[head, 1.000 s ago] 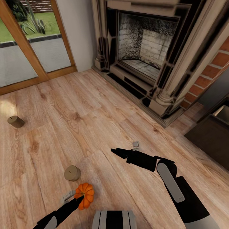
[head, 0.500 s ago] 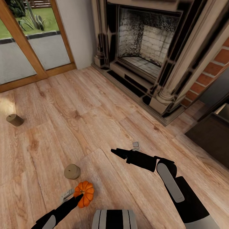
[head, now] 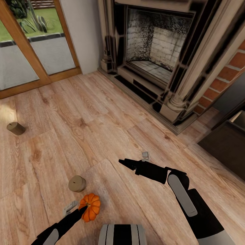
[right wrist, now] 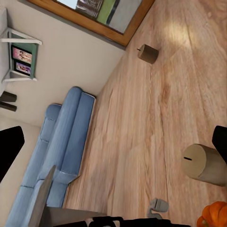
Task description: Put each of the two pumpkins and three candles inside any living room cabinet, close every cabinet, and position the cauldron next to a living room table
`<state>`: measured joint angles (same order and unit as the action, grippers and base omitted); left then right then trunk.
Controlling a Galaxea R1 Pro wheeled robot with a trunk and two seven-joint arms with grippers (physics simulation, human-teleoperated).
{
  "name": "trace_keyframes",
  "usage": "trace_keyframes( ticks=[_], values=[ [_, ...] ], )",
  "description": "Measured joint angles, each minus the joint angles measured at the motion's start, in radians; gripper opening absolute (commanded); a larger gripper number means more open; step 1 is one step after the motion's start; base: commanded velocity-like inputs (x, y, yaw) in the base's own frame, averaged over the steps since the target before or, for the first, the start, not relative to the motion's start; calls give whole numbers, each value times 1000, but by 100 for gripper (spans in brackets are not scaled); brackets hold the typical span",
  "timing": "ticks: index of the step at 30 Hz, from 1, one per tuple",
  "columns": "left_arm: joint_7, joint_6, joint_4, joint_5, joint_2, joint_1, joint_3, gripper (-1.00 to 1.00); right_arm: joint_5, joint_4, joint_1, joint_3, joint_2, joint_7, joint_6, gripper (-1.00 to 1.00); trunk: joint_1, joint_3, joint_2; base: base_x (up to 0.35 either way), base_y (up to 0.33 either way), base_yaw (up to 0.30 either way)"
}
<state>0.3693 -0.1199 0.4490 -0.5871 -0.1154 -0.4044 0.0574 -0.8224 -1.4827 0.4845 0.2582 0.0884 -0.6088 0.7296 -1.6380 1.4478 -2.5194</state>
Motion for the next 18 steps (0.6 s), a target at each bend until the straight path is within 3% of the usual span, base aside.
trace_keyframes(
  ticks=[4,18],
  values=[
    [0,0,1,0,0,-1,1,100,-2,0,0,-1,0,-1,0,100,0,0,0,0,0,0],
    [-1,-2,34,-1,0,-3,2,100,-2,1,1,-1,1,-1,-1,100,-5,39,-2,0,0,0]
  ],
)
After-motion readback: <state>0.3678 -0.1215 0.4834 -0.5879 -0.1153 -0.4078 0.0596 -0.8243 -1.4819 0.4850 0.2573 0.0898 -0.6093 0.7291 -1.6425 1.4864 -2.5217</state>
